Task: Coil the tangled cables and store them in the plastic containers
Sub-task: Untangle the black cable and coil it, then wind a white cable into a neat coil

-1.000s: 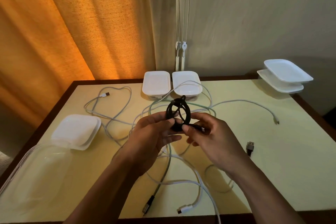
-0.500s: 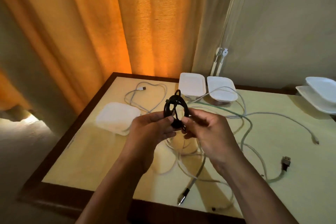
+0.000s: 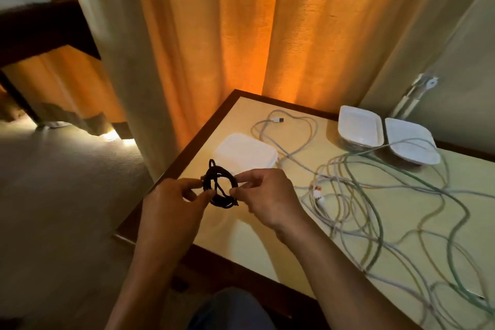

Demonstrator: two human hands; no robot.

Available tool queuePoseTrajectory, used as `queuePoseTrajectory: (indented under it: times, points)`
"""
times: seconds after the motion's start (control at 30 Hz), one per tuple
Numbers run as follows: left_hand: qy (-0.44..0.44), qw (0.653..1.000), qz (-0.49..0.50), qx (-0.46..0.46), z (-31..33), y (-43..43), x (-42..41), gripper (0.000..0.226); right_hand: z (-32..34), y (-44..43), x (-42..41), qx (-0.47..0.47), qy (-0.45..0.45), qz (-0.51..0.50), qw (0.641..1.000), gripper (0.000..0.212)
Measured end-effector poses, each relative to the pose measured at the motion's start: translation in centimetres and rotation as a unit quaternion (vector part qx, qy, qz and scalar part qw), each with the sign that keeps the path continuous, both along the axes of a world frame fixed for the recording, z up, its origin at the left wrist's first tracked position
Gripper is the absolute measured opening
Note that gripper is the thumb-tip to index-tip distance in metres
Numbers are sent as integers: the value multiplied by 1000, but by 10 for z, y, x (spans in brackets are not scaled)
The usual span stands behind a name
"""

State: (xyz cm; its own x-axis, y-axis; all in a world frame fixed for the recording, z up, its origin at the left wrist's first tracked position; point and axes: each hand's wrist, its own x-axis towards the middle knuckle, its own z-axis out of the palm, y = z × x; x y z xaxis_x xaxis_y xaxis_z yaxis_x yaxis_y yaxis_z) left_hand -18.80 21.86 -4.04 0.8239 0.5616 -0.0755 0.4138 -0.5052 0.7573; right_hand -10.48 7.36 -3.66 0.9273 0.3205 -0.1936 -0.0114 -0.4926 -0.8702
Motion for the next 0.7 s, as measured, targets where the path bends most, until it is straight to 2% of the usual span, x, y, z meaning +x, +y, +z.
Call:
queuePoseTrajectory:
  times: [0.1,0.23,0.37,0.43,0.57,0.63,0.7]
  points:
    - [2,998,26,57,-6,20,-7,39,-2,10,-1,-47,-28,7,998,14]
    - [43,999,18,27,-15,22,-11,39,2,21,-5,-168,-114,72,976,20]
    - [21,999,25,-22,-23,19,-7,26,3,29,-10,-313,-225,142,912,17]
    - [9,999,36,-28,-23,18,-5,26,3,33,-15,-352,-253,182,883,15]
    - [8,997,51,-58,-25,24,-4,29,0,38,-16,-390,-276,233,847,22]
    - [7,996,49,-75,-27,28,-4,29,-1,35,-12,-373,-272,246,853,23]
    - [15,997,49,-61,-27,29,-5,29,-1,24,-11,-304,-265,240,883,28]
